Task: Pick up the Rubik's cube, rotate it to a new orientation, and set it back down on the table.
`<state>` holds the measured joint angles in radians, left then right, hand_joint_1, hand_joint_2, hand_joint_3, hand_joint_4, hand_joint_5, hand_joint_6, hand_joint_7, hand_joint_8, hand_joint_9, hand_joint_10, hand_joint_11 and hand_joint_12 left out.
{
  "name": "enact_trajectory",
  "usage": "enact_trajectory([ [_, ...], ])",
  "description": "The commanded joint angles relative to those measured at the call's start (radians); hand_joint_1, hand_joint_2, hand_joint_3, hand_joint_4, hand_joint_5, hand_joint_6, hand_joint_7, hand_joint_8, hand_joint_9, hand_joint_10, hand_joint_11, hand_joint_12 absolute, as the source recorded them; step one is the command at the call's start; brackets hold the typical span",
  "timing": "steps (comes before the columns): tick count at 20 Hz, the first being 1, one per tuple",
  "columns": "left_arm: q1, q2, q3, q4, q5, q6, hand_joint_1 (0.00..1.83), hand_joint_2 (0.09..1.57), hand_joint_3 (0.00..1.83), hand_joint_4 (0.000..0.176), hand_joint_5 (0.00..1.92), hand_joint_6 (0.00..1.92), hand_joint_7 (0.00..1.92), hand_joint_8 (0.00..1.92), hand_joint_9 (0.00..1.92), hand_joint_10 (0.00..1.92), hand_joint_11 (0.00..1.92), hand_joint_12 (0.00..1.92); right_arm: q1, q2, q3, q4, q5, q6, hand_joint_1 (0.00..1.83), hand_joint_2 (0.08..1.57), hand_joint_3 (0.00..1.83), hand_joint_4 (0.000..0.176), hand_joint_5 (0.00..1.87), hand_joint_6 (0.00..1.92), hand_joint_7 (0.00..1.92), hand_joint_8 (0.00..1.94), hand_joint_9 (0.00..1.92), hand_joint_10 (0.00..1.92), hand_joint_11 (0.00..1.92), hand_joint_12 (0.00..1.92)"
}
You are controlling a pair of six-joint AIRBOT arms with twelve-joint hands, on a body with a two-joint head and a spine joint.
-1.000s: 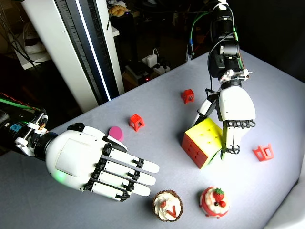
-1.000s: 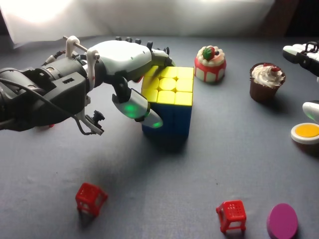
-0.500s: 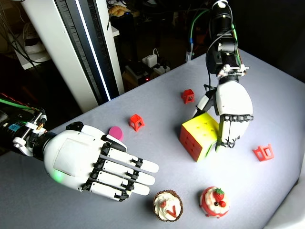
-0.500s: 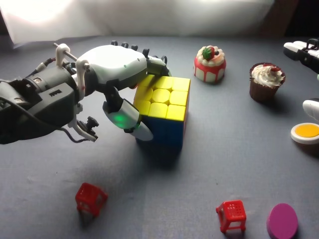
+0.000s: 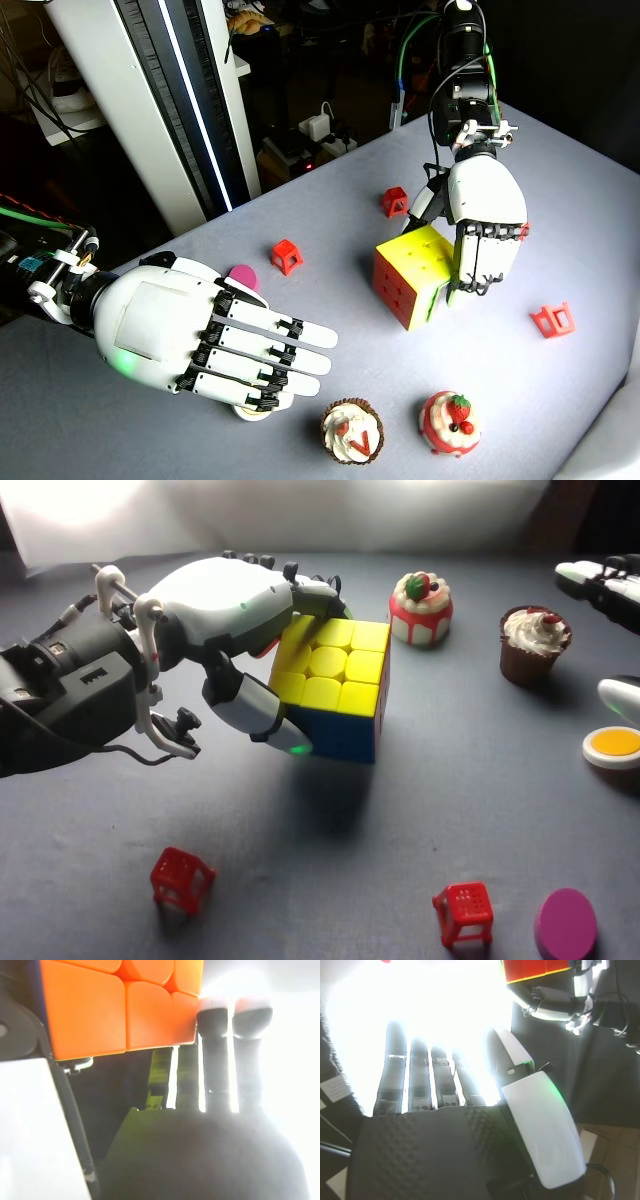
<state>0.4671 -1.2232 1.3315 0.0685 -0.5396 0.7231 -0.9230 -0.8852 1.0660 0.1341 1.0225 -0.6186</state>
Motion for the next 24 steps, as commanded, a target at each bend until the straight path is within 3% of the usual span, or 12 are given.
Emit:
enact_trajectory([
  [1,-0.007,0.01,-0.004,-0.01,-0.161,-0.02,1.14,0.81,1.08,0.0,0.73,1.7,0.78,1.91,0.9,1.92,0.99,1.92,0.018,0.001,0.008,0.001,0.131,0.006,0.46,1.53,0.01,0.0,0.04,0.02,0.06,0.02,0.0,0.41,0.0,1.09],
  [5,0.006,0.015,-0.015,0.0,-0.196,-0.032,1.15,0.77,1.14,0.0,0.75,1.72,0.81,1.9,0.97,1.92,1.05,1.92,0.046,-0.026,0.032,-0.033,0.13,0.006,0.03,1.53,0.0,0.0,0.05,0.06,0.13,0.03,0.0,0.66,0.0,1.41],
  [7,0.011,0.018,-0.021,0.002,-0.211,-0.034,1.15,0.8,1.1,0.0,0.71,1.72,0.81,1.9,1.01,1.92,1.14,1.92,0.06,-0.047,0.053,-0.053,0.129,0.006,0.0,1.48,0.0,0.0,0.08,0.08,0.18,0.03,0.01,0.82,0.0,1.38],
  [8,0.015,0.019,-0.021,0.002,-0.217,-0.038,1.13,0.99,0.74,0.0,0.59,1.64,0.72,1.85,0.83,1.92,1.0,1.92,0.069,-0.06,0.067,-0.066,0.125,0.006,0.0,1.45,0.0,0.0,0.1,0.1,0.2,0.03,0.0,0.79,0.0,1.34],
  [13,0.027,0.031,-0.032,0.004,-0.264,-0.051,1.14,0.99,0.76,0.0,0.55,1.68,0.72,1.87,0.82,1.92,0.92,1.92,0.096,-0.095,0.099,-0.089,0.119,0.006,0.0,1.46,0.0,0.0,0.08,0.11,0.18,0.01,0.0,0.66,0.0,1.46],
  [14,0.03,0.032,-0.033,0.004,-0.273,-0.055,1.3,1.19,0.29,0.0,0.5,1.39,0.63,1.72,0.64,1.92,0.89,1.92,0.098,-0.102,0.107,-0.095,0.117,0.006,0.0,1.41,0.0,0.0,0.03,0.09,0.11,0.0,0.0,0.5,0.0,1.32],
  [15,0.031,0.034,-0.034,0.004,-0.279,-0.056,1.19,1.22,0.24,0.0,0.52,1.45,0.69,1.75,0.76,1.92,0.89,1.92,0.101,-0.11,0.115,-0.103,0.112,0.006,0.0,1.39,0.0,0.0,0.05,0.1,0.1,0.0,0.0,0.48,0.0,1.18],
  [19,0.03,0.038,-0.039,0.008,-0.299,-0.063,1.11,0.96,0.84,0.0,0.6,1.69,0.73,1.89,0.81,1.92,0.88,1.92,0.127,-0.147,0.149,-0.132,0.076,0.006,0.0,1.31,0.0,0.0,0.06,0.1,0.09,0.0,0.0,0.36,0.0,0.91],
  [21,0.03,0.038,-0.041,0.011,-0.3,-0.063,1.17,0.73,1.19,0.0,0.84,1.66,0.8,1.92,0.93,1.92,1.02,1.92,0.134,-0.165,0.166,-0.135,0.073,0.006,0.0,1.23,0.0,0.0,0.07,0.1,0.08,0.0,0.0,0.38,0.0,1.04],
  [22,0.03,0.038,-0.042,0.014,-0.301,-0.063,0.83,0.93,0.98,0.088,0.66,1.87,0.87,1.87,0.95,1.92,1.01,1.92,0.137,-0.174,0.178,-0.138,0.07,0.006,0.0,1.23,0.0,0.0,0.05,0.09,0.07,0.0,0.0,0.39,0.0,1.05],
  [23,0.03,0.038,-0.042,0.016,-0.301,-0.063,1.08,0.78,1.16,0.011,0.78,1.76,0.81,1.91,1.01,1.92,1.12,1.92,0.144,-0.182,0.186,-0.143,0.063,0.006,0.0,1.22,0.0,0.0,0.04,0.08,0.05,0.0,0.0,0.37,0.0,1.02],
  [24,0.03,0.038,-0.043,0.016,-0.302,-0.064,0.93,1.1,0.67,0.0,0.56,1.83,0.78,1.91,0.92,1.92,1.04,1.92,0.149,-0.186,0.19,-0.146,0.056,0.006,0.0,1.21,0.0,0.0,0.03,0.08,0.05,0.0,0.0,0.39,0.0,1.03],
])
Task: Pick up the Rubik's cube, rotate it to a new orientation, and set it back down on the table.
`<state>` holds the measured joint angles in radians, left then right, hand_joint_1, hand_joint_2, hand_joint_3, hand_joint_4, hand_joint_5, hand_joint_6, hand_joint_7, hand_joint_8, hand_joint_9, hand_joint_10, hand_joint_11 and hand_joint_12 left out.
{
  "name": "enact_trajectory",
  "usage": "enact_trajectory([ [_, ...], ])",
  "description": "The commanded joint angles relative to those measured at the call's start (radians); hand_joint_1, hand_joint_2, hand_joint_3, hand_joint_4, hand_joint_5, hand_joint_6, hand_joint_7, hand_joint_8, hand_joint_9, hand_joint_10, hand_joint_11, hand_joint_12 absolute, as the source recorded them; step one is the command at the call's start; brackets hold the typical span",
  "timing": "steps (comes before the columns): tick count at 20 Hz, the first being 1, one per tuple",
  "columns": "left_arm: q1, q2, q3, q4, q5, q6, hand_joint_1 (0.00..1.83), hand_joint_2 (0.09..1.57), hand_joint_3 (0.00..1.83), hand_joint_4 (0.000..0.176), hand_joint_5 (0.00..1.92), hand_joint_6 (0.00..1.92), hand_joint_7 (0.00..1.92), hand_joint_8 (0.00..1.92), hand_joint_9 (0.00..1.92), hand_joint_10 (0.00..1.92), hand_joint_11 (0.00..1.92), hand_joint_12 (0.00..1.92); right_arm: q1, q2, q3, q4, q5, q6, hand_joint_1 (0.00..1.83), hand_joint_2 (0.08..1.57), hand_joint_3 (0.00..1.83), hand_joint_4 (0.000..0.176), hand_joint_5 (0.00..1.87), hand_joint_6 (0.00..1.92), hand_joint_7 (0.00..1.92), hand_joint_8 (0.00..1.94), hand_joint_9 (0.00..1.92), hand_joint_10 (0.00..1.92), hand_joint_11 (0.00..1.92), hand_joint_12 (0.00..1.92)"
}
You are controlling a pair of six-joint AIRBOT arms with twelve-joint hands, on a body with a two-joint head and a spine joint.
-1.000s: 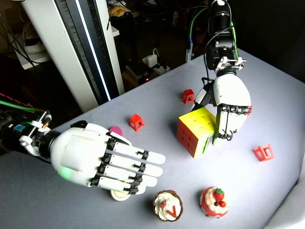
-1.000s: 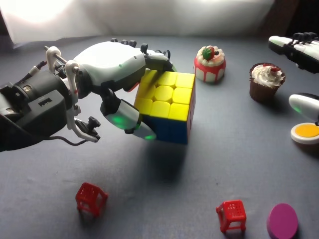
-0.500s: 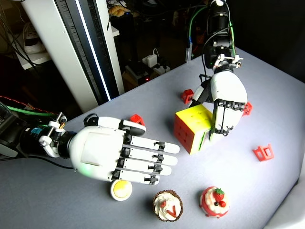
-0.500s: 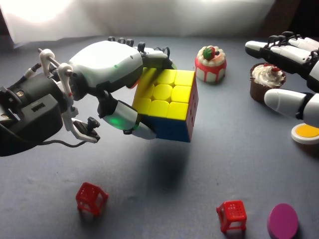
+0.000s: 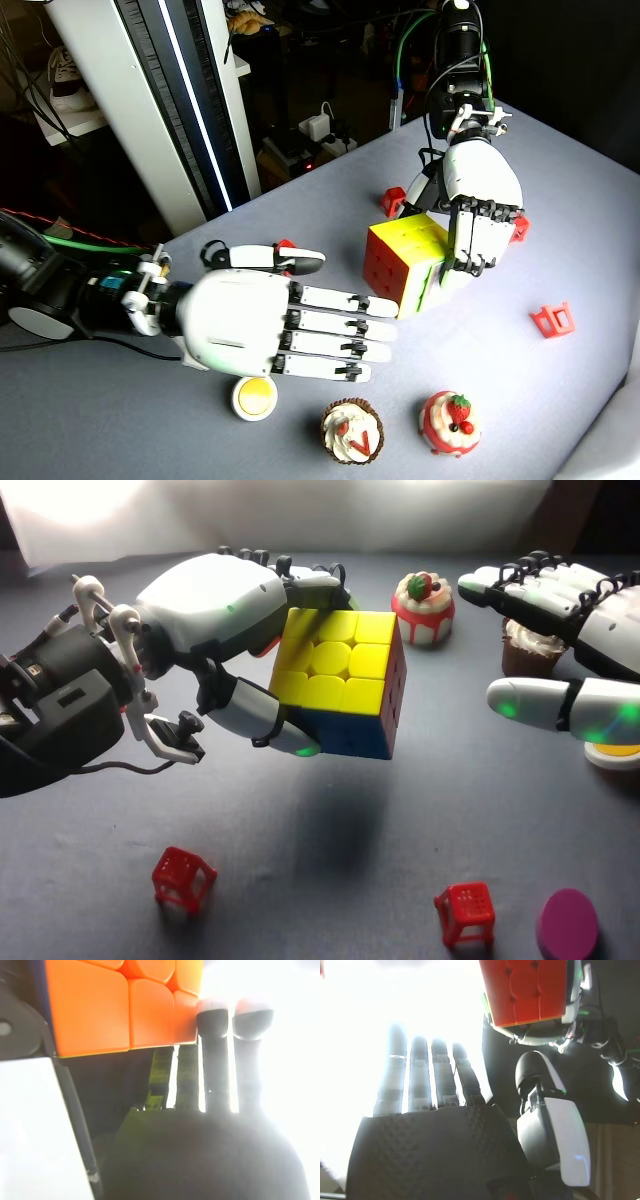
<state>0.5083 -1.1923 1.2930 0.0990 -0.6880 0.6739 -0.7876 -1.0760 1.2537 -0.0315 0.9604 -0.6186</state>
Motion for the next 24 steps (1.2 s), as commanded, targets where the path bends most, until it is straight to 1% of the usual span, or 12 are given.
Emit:
enact_trajectory([
  [1,-0.011,0.007,-0.005,-0.013,-0.154,-0.017,1.09,0.95,0.9,0.0,0.58,1.75,0.79,1.92,0.95,1.92,1.05,1.92,0.017,0.001,0.006,0.019,0.112,0.006,0.0,1.2,0.0,0.0,0.03,0.08,0.05,0.0,0.0,0.39,0.0,0.99],
  [3,-0.009,0.007,-0.006,-0.006,-0.16,-0.022,1.32,0.98,0.72,0.0,0.54,1.48,0.71,1.78,0.72,1.92,1.1,1.92,0.021,-0.009,0.017,0.019,0.102,0.006,0.0,1.19,0.0,0.0,0.04,0.08,0.05,0.0,0.0,0.36,0.0,0.8],
  [4,-0.008,0.007,-0.008,-0.005,-0.162,-0.022,1.5,0.68,1.18,0.0,0.22,1.57,0.81,1.75,0.87,1.92,1.19,1.92,0.023,-0.013,0.023,0.019,0.094,0.006,0.0,1.18,0.0,0.0,0.04,0.08,0.06,0.0,0.0,0.38,0.0,0.77],
  [5,-0.008,0.008,-0.008,-0.003,-0.164,-0.024,1.36,1.02,0.62,0.0,0.39,1.51,0.71,1.69,0.7,1.92,1.14,1.92,0.024,-0.017,0.029,0.019,0.09,0.006,0.0,1.17,0.0,0.0,0.05,0.08,0.06,0.0,0.0,0.3,0.0,0.77],
  [8,-0.007,0.007,-0.009,0.003,-0.168,-0.028,1.15,0.91,0.93,0.0,0.58,1.75,0.8,1.86,0.96,1.92,1.08,1.92,0.029,-0.033,0.048,0.019,0.075,0.006,0.0,1.16,0.0,0.0,0.07,0.09,0.09,0.01,0.0,0.27,0.0,0.97],
  [10,-0.007,0.007,-0.011,0.006,-0.171,-0.03,1.2,0.79,1.15,0.0,0.63,1.8,0.87,1.9,1.03,1.92,1.17,1.92,0.03,-0.041,0.059,0.019,0.069,0.006,0.0,1.16,0.0,0.0,0.08,0.07,0.09,0.0,0.0,0.2,0.0,0.71],
  [12,-0.007,0.008,-0.01,0.006,-0.172,-0.03,1.15,1.03,0.71,0.0,0.51,1.64,0.71,1.92,1.15,1.92,1.29,1.92,0.03,-0.044,0.063,0.018,0.067,0.006,0.0,1.15,0.0,0.0,0.08,0.04,0.09,0.0,0.0,0.15,0.0,0.34],
  [13,-0.007,0.008,-0.01,0.006,-0.172,-0.03,1.32,0.83,1.01,0.0,0.57,1.66,0.79,1.85,0.92,1.92,1.2,1.92,0.03,-0.045,0.063,0.017,0.067,0.006,0.0,1.16,0.0,0.0,0.08,0.04,0.1,0.0,0.0,0.15,0.0,0.32],
  [15,-0.003,0.011,-0.011,0.006,-0.18,-0.035,1.31,0.88,0.92,0.0,0.52,1.69,0.76,1.81,0.83,1.92,1.1,1.92,0.03,-0.044,0.063,0.013,0.068,0.006,0.0,1.15,0.0,0.0,0.09,0.03,0.08,0.0,0.0,0.05,0.0,0.03],
  [18,0.006,0.017,-0.012,-0.003,-0.209,-0.046,1.16,0.83,1.09,0.0,0.61,1.83,0.85,1.87,1.06,1.92,1.2,1.92,0.03,-0.044,0.061,0.009,0.072,0.006,0.0,1.14,0.0,0.0,0.09,0.04,0.07,0.0,0.01,0.05,0.02,0.01],
  [20,0.012,0.022,-0.015,-0.014,-0.23,-0.047,1.33,0.69,1.29,0.0,0.66,1.88,0.89,1.82,0.99,1.92,1.21,1.92,0.03,-0.044,0.062,0.009,0.074,0.006,0.0,1.15,0.0,0.0,0.11,0.04,0.1,0.01,0.0,0.21,0.0,0.5],
  [24,0.017,0.028,-0.019,-0.03,-0.259,-0.048,1.18,0.7,1.25,0.0,0.78,1.71,0.9,1.89,0.98,1.92,1.03,1.92,0.026,-0.044,0.066,0.008,0.074,0.006,0.0,1.19,0.01,0.0,0.1,0.02,0.09,0.0,0.0,0.19,0.0,0.28],
])
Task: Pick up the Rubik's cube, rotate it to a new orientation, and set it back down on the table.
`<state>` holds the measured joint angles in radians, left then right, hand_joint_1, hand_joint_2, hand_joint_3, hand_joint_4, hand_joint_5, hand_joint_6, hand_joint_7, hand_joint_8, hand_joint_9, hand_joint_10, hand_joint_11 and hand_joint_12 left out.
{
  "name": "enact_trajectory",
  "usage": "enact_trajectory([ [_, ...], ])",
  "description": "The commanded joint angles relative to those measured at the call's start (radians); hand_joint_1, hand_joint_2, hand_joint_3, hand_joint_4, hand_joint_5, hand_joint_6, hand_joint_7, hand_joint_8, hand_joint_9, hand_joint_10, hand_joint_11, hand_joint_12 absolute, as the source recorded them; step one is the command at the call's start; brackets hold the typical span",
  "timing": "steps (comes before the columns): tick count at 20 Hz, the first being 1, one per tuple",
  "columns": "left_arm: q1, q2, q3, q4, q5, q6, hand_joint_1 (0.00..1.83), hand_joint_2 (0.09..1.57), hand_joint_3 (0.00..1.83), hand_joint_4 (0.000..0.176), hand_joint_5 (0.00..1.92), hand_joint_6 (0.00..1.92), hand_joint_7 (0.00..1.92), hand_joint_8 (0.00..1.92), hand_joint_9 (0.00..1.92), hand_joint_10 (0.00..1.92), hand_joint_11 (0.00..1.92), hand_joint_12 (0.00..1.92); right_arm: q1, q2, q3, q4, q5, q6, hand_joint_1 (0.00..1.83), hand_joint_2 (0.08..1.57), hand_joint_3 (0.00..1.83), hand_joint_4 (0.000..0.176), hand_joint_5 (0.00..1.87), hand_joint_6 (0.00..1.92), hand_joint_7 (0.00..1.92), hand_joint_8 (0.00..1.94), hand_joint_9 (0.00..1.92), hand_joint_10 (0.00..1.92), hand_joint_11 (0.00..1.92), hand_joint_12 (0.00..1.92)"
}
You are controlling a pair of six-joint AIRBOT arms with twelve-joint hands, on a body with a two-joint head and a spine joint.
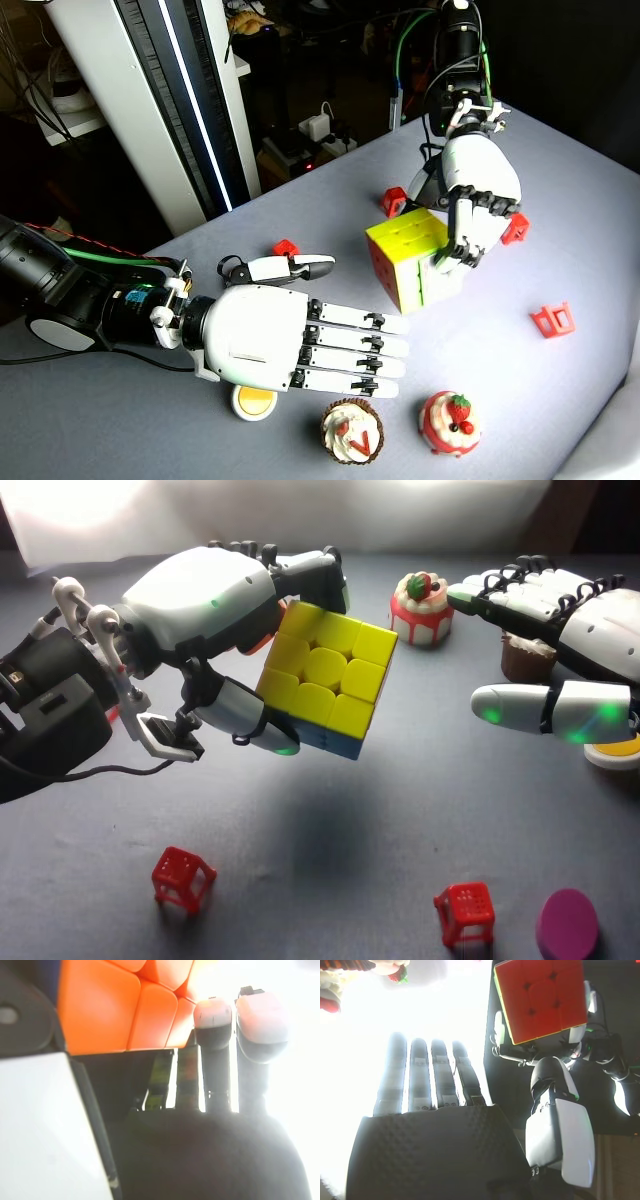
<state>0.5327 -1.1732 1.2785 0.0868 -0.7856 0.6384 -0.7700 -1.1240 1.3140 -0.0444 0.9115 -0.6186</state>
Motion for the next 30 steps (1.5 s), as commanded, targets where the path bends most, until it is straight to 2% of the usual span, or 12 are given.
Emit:
enact_trajectory([
  [1,-0.005,0.009,-0.005,-0.025,-0.17,-0.013,1.2,0.71,1.19,0.0,0.81,1.58,0.87,1.91,1.01,1.92,1.08,1.92,0.008,0.004,0.006,0.02,0.121,0.006,0.0,1.23,0.03,0.0,0.11,0.02,0.08,0.0,0.0,0.18,0.0,0.25],
  [2,-0.007,0.009,-0.006,-0.025,-0.176,-0.014,1.21,0.86,0.83,0.0,0.8,1.31,0.79,1.83,0.94,1.92,1.02,1.92,0.008,0.001,0.01,0.017,0.116,0.006,0.0,1.32,0.06,0.0,0.15,0.04,0.08,0.0,0.0,0.18,0.0,0.24],
  [4,-0.009,0.009,-0.008,-0.022,-0.181,-0.014,1.22,0.68,1.19,0.0,0.87,1.52,0.89,1.85,0.99,1.92,1.07,1.92,0.01,-0.02,0.032,-0.001,0.1,0.006,0.0,1.5,0.05,0.0,0.16,0.04,0.14,0.01,0.03,0.21,0.0,0.24],
  [7,-0.013,0.008,-0.008,-0.02,-0.182,-0.014,1.2,0.65,1.24,0.0,0.94,1.71,0.85,1.66,0.84,1.92,0.92,1.92,0.02,-0.042,0.055,-0.024,0.089,0.006,0.0,1.51,0.0,0.0,0.14,0.02,0.15,0.0,0.0,0.16,0.0,0.0],
  [8,-0.014,0.008,-0.008,-0.019,-0.183,-0.014,1.18,0.66,1.23,0.046,0.91,1.7,0.86,1.7,0.89,1.92,0.97,1.92,0.024,-0.044,0.056,-0.03,0.088,0.006,0.0,1.44,0.0,0.0,0.12,0.01,0.08,0.0,0.0,0.03,0.0,0.0],
  [10,-0.017,0.009,-0.009,-0.017,-0.182,-0.014,1.19,0.79,0.94,0.0,0.88,1.61,0.77,1.54,0.69,1.86,0.75,1.92,0.044,-0.047,0.059,-0.051,0.087,0.006,0.0,1.37,0.0,0.0,0.14,0.02,0.07,0.01,0.0,0.0,0.0,0.0],
  [15,-0.02,0.016,-0.013,-0.014,-0.198,-0.014,1.18,0.62,1.47,0.0,0.83,1.89,1.01,1.92,1.24,1.92,1.33,1.92,0.092,-0.047,0.06,-0.11,0.073,0.006,0.0,1.33,0.0,0.0,0.15,0.02,0.14,0.03,0.04,0.02,0.0,0.0],
  [18,-0.022,0.016,-0.015,-0.014,-0.21,-0.014,1.15,1.14,0.43,0.0,0.55,1.45,0.68,1.91,1.08,1.92,1.19,1.92,0.109,-0.047,0.062,-0.127,0.067,0.006,0.0,1.3,0.0,0.0,0.15,0.02,0.14,0.02,0.05,0.03,0.0,0.0],
  [20,-0.025,0.016,-0.015,-0.014,-0.216,-0.013,1.17,1.15,0.33,0.0,0.63,1.52,0.67,1.64,1.1,1.92,1.21,1.92,0.112,-0.048,0.062,-0.127,0.067,0.006,0.0,1.27,0.0,0.0,0.17,0.03,0.15,0.03,0.07,0.03,0.0,0.0],
  [25,-0.024,0.016,-0.016,-0.014,-0.216,-0.012,1.19,1.28,0.01,0.0,0.66,1.2,0.73,1.72,0.92,1.92,1.01,1.92,0.112,-0.059,0.062,-0.141,0.066,0.006,0.0,1.19,0.0,0.0,0.13,0.01,0.17,0.03,0.1,0.05,0.0,0.0],
  [27,-0.025,0.016,-0.016,-0.015,-0.22,-0.011,1.22,1.23,0.0,0.0,0.78,1.13,0.81,1.57,0.85,1.91,0.91,1.92,0.112,-0.061,0.061,-0.144,0.06,0.006,0.0,1.21,0.0,0.0,0.15,0.01,0.25,0.03,0.19,0.12,0.0,0.67],
  [30,-0.023,0.016,-0.017,-0.015,-0.222,-0.011,1.2,1.27,0.0,0.0,0.76,1.14,0.7,1.74,0.88,1.92,0.98,1.92,0.108,-0.065,0.061,-0.145,0.06,0.006,0.0,1.15,0.0,0.0,0.0,0.0,0.01,0.0,0.01,0.03,0.0,0.05],
])
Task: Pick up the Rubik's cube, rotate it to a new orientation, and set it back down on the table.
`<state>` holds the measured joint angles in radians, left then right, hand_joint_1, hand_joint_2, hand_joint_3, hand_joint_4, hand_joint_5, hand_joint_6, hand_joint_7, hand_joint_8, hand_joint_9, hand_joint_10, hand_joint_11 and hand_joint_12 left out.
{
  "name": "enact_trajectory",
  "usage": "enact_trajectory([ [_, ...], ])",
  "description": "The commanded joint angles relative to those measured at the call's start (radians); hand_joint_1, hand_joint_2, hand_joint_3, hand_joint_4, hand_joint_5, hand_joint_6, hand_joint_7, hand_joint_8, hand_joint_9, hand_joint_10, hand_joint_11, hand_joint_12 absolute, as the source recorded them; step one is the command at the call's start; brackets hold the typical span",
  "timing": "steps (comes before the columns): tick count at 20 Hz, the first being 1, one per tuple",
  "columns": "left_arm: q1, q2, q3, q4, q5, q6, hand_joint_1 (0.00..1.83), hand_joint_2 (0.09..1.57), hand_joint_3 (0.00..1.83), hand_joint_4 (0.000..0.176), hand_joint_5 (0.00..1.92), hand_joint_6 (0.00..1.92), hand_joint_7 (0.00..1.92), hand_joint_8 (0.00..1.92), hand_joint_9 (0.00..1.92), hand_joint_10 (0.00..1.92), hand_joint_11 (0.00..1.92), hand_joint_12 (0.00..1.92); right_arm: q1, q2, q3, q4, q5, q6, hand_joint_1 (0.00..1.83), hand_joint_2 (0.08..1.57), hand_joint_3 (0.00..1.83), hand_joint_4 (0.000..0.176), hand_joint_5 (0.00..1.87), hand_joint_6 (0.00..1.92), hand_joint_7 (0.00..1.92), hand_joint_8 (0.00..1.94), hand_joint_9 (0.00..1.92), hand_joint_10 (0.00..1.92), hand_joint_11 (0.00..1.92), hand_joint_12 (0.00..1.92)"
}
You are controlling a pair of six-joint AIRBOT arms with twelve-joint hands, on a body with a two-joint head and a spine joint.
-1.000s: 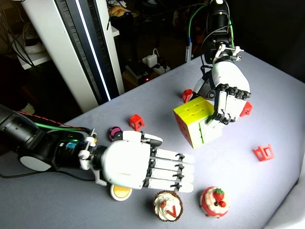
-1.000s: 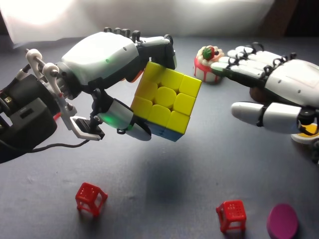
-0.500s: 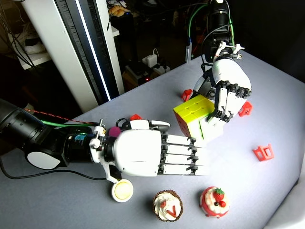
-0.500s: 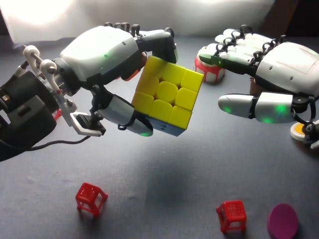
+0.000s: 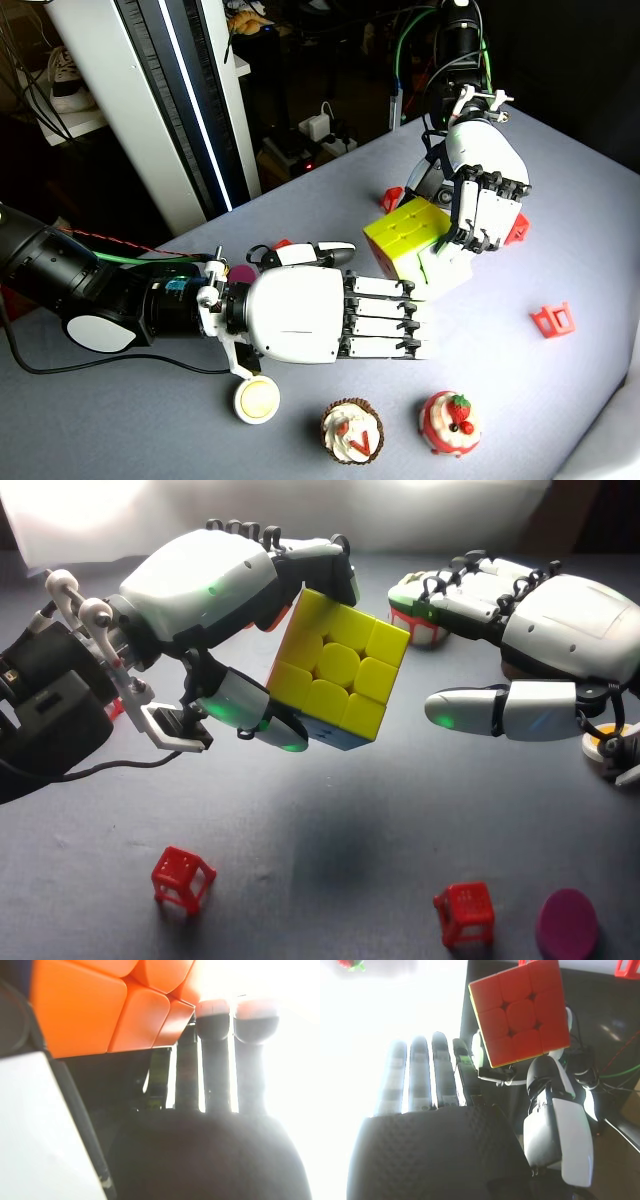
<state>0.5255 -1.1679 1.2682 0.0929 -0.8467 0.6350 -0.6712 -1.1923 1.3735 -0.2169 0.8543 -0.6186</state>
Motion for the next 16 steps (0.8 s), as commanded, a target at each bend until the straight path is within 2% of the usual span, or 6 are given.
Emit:
enact_trajectory([
  [1,-0.016,0.011,-0.007,-0.022,-0.161,-0.007,1.2,1.25,0.0,0.0,0.8,1.1,0.71,1.71,0.84,1.92,0.93,1.92,0.007,0.003,0.001,0.025,0.117,0.006,0.0,1.15,0.0,0.0,0.0,0.0,0.0,0.0,0.0,0.0,0.0,0.01],
  [5,-0.007,0.012,-0.006,-0.034,-0.161,-0.004,1.22,1.3,0.0,0.0,0.84,1.09,0.76,1.64,0.88,1.92,0.97,1.92,0.007,0.003,-0.012,0.018,0.122,0.006,0.0,1.17,0.0,0.0,0.06,0.0,0.11,0.0,0.11,0.03,0.0,0.59],
  [9,-0.005,0.014,-0.007,-0.038,-0.167,-0.003,1.3,1.3,0.0,0.0,0.78,1.27,0.76,1.47,0.77,1.66,0.97,1.92,0.002,0.003,-0.021,0.013,0.128,0.006,0.0,1.14,0.0,0.0,0.0,0.0,0.06,0.0,0.08,0.02,0.0,0.67],
  [12,-0.003,0.015,-0.007,-0.038,-0.172,-0.004,1.2,1.29,0.0,0.0,0.85,1.19,0.78,1.52,0.92,1.91,1.03,1.92,-0.003,0.003,-0.023,0.012,0.128,0.006,0.0,1.17,0.0,0.0,0.01,0.0,0.11,0.01,0.12,0.04,0.0,1.07],
  [13,-0.002,0.015,-0.008,-0.038,-0.172,-0.004,1.31,1.29,0.0,0.0,0.83,1.22,0.76,1.48,0.76,1.66,0.99,1.92,-0.003,0.003,-0.023,0.012,0.127,0.006,0.0,1.16,0.0,0.0,0.05,0.01,0.13,0.01,0.15,0.05,0.0,1.15],
  [16,0.002,0.017,-0.011,-0.038,-0.179,-0.003,1.23,1.26,0.0,0.0,0.93,0.99,0.82,1.5,0.86,1.86,0.95,1.92,-0.003,0.003,-0.02,0.02,0.127,0.006,0.0,1.16,0.0,0.0,0.01,0.0,0.05,0.01,0.07,0.02,0.0,0.79],
])
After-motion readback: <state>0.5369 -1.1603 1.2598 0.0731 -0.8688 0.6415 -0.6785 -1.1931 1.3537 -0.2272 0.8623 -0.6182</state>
